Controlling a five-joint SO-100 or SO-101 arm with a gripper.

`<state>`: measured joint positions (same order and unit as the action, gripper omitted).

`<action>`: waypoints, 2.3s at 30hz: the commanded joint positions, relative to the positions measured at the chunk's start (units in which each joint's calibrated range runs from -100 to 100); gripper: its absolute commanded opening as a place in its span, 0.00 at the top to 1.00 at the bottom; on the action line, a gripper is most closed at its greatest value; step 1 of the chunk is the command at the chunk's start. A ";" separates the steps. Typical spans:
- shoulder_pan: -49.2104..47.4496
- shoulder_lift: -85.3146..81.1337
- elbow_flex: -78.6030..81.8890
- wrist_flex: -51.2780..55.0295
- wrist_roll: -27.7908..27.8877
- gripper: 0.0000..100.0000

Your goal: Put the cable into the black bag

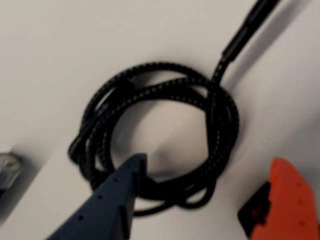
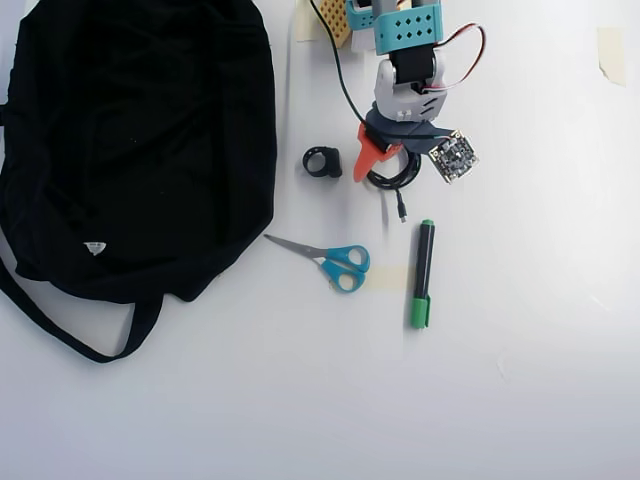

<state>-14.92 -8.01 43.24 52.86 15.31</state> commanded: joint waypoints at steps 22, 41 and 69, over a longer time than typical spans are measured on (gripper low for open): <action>0.48 4.44 -1.28 -4.02 0.16 0.90; 1.08 3.28 -1.55 -4.02 0.21 0.98; 8.93 -13.57 -19.79 26.47 0.11 0.98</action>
<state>-8.67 -17.97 25.79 78.27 15.26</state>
